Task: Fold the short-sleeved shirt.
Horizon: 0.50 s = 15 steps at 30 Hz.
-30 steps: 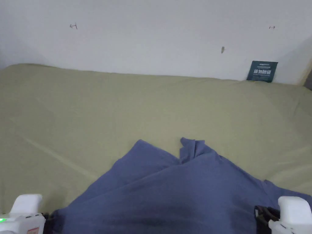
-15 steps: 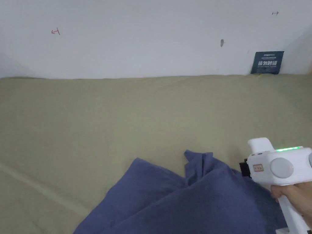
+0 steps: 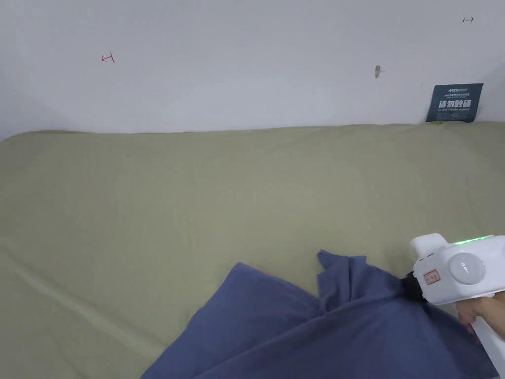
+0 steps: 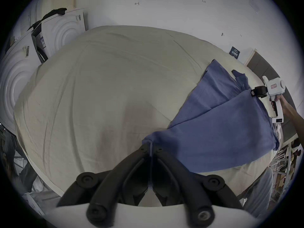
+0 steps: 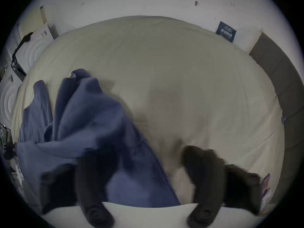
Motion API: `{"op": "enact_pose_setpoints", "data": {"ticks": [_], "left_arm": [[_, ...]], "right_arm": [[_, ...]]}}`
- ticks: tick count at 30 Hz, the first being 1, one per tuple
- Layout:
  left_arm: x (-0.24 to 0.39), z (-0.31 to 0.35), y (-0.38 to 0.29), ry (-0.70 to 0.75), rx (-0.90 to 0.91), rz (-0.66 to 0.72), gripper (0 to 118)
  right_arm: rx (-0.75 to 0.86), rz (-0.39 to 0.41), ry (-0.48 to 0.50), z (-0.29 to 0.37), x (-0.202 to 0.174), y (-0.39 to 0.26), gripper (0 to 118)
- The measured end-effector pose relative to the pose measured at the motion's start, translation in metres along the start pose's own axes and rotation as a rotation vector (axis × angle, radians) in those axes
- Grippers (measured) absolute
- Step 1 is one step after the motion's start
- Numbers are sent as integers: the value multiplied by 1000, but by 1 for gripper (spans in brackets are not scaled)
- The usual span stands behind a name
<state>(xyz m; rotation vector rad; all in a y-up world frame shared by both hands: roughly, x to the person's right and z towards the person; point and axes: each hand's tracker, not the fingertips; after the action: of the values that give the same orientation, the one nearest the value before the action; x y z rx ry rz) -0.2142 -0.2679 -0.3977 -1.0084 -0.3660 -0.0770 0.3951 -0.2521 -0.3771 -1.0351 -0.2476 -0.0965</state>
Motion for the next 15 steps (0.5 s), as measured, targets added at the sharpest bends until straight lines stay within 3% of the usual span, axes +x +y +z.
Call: {"op": "enact_pose_setpoints", "data": {"ticks": [1,2,7,11,15], "left_arm": [[1,1,1,0,0,-3,1],[1,2,1,3,0,-7,1],[1,22,9,9,44,-2,1],[7,66,38,-36,160,47,1],[26,127,89,-40,315,-17,1]], "right_arm": [[62,7,-17,12,-4,-2,12],[75,30,-33,23,-7,0,2],[190,35,-2,102,-6,-2,2],[304,72,-30,181,-6,-3,2],[459,57,-69,275,-4,-1,2]]}}
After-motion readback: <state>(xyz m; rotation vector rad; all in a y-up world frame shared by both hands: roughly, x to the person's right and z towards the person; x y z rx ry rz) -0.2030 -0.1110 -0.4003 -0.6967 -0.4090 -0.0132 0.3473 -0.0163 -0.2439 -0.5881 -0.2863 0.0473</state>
